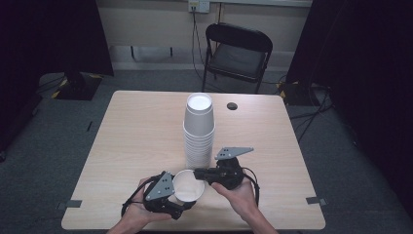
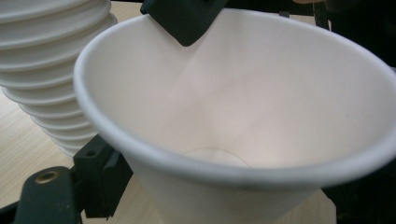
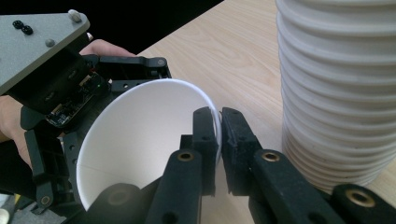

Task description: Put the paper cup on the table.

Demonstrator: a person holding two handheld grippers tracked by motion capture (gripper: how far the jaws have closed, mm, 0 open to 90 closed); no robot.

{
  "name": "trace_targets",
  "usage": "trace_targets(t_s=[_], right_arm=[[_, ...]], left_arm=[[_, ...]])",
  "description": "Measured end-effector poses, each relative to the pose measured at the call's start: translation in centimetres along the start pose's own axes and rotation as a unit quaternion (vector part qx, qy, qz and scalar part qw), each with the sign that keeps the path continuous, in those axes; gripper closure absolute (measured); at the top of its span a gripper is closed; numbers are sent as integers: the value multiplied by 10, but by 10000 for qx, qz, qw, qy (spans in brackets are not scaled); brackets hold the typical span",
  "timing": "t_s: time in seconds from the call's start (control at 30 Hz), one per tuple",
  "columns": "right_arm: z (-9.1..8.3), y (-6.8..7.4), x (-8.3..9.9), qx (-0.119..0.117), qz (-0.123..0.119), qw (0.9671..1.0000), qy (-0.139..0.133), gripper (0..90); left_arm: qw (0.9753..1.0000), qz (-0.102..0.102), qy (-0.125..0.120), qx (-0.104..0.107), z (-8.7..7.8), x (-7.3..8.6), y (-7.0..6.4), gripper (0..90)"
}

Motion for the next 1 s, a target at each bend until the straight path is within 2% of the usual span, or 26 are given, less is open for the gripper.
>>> trace_targets(t_s=[0.13, 0.3, 0.37, 0.47, 0.6, 0.7, 0.87, 1.0], right_arm=[[1, 0, -1, -37, -35, 10000, -9, 851], [-2, -2, -4, -71, -74, 9998, -173, 805], [-4, -4, -5, 17, -115, 9997, -197, 781], [-7, -5, -6, 16, -99, 9997, -237, 765], [-12, -5, -5, 2, -99, 9994, -332, 747], [-17, -6, -4, -39, -214, 9987, -467, 730], [-23, -10, -1, 65, -264, 9985, -484, 701], [-31, -17, 3, 274, -259, 9982, -466, 659]], left_arm=[[10000, -17, 28, 45, 1, 1, 1, 154], [9998, -195, -60, 63, -1, 1, 5, 156], [9996, -265, -71, 70, -3, 3, 5, 156], [9994, -320, -80, 44, -5, 4, 7, 156], [9984, -533, -186, -90, -10, 3, 14, 157], [9979, -594, -220, -135, -13, 3, 19, 157], [9967, -711, -283, -286, -19, 2, 28, 157], [9952, -829, -322, -414, -24, 3, 35, 157]])
Point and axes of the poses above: each handheld gripper's, and its own axes: z roughly forward along the jaws, x roughly out of its underside, y roughly to its left, the point moved 6 cm from there along z, roughly forward along the jaws, and after that the axes turned 5 degrees about -x, right-handed, at the moved point
